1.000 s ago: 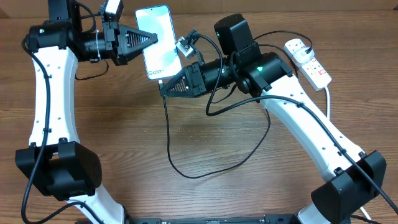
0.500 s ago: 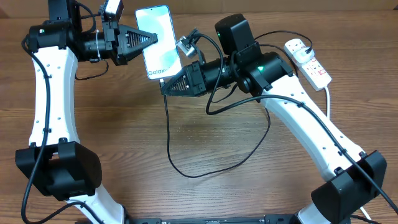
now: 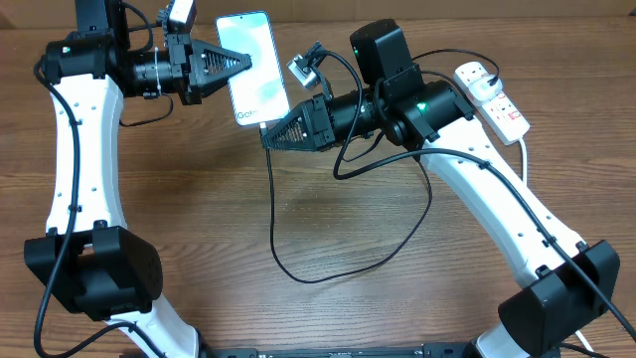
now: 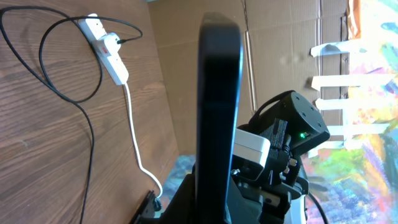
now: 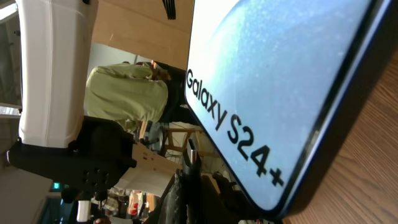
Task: Plug charger to phone and switch on socket
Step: 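Align the USB-C plug under the phone held by the left gripper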
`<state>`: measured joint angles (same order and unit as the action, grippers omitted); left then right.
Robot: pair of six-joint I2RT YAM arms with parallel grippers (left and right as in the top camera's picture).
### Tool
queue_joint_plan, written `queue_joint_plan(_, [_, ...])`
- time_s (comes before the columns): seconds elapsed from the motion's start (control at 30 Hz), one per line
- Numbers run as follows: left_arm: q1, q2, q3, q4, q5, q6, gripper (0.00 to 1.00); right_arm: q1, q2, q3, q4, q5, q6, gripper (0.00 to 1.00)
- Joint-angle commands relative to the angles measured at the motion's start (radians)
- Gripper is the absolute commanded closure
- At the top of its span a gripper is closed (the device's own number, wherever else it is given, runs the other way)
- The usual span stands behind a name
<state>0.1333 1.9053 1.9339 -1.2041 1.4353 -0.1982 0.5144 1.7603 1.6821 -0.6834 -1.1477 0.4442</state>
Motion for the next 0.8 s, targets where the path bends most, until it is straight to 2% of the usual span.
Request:
queue_joint_plan(0.0, [0.006, -0.014, 0.019, 0.005, 0.036, -0.021, 0.96, -0.007, -0.034, 0.021, -0.015, 0.038, -0.006, 0.96])
queue_joint_plan(0.77, [0.006, -0.014, 0.019, 0.031, 0.035, -0.042, 0.96, -0.011, -0.034, 0.021, -0.032, 0.021, -0.026, 0.96])
